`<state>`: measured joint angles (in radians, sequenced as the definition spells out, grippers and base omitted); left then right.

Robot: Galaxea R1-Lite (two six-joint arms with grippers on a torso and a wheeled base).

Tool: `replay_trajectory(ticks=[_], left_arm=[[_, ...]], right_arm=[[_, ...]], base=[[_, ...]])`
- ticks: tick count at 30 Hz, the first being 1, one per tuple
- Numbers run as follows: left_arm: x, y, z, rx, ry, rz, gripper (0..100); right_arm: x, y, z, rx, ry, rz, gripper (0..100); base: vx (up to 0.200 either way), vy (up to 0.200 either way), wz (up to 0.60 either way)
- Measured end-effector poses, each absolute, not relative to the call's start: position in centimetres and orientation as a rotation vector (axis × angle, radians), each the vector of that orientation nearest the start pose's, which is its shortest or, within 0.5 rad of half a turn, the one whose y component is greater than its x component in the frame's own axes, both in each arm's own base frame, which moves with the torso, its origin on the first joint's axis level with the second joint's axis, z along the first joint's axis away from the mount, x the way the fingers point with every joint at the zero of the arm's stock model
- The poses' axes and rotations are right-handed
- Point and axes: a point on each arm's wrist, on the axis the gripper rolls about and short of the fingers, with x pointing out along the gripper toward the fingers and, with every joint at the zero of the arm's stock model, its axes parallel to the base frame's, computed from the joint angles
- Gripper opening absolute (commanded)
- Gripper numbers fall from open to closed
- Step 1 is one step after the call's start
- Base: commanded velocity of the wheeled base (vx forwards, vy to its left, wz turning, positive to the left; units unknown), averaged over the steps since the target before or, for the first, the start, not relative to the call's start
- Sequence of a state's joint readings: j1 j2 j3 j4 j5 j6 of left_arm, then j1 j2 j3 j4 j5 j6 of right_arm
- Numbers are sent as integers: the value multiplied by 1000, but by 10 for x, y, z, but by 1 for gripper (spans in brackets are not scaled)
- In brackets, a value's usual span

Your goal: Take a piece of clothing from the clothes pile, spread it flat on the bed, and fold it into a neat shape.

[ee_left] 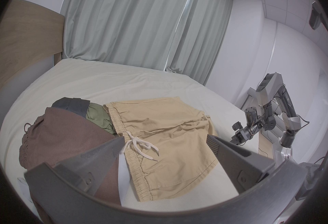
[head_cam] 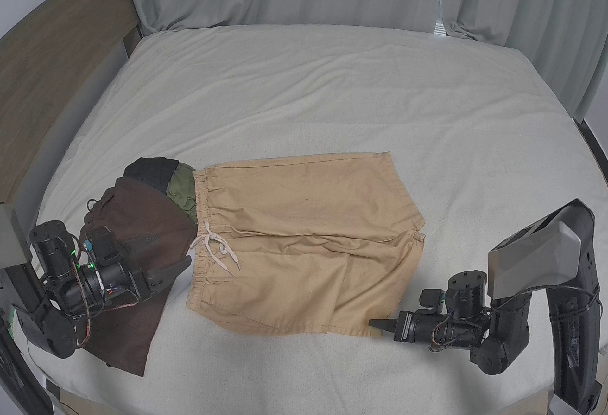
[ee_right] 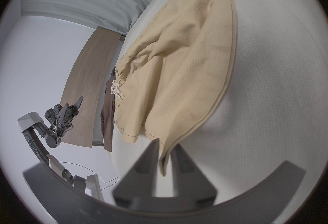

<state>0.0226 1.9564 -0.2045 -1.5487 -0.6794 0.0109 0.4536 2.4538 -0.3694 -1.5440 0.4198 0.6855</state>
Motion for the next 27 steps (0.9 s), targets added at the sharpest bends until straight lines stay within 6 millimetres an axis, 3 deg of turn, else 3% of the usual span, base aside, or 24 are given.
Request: replay_trajectory(ticks=[11, 18, 27], left_arm=[[251, -9, 73, -61, 193, -656, 100], [251, -8, 72, -63, 196, -655, 100], [251, -8, 70, -66, 205, -654, 100]], right_arm=[[256, 130, -53, 594, 853, 599, 0], [254, 103, -53, 494, 827, 564, 0], [245, 75, -48, 490, 836, 496, 0]], base=[[0, 0, 0], [0, 0, 0], [0, 0, 0]])
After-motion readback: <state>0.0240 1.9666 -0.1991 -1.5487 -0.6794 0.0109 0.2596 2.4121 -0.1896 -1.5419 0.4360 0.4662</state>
